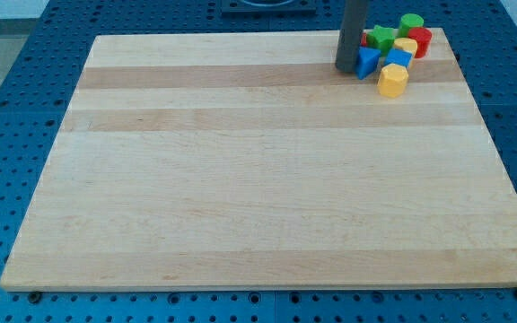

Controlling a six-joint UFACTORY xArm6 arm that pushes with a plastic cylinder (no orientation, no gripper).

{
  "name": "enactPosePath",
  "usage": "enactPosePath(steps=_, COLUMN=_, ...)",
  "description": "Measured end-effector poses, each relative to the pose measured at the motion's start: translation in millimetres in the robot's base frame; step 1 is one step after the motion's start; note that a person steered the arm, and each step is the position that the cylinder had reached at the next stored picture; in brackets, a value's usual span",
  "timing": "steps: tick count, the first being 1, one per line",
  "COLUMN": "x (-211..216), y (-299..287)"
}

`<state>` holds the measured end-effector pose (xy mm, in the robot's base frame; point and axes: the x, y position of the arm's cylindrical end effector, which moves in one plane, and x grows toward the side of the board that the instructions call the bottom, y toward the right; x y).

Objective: Move your arm to center right

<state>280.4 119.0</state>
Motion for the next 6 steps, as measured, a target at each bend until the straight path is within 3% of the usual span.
enactPosePath(steps=1, x=1, y=-1)
enactPosePath(steps=2, x=25, y=-41)
enactPosePath(steps=4, x=115, y=-48)
enactPosePath(steps=6, x=134, y=104)
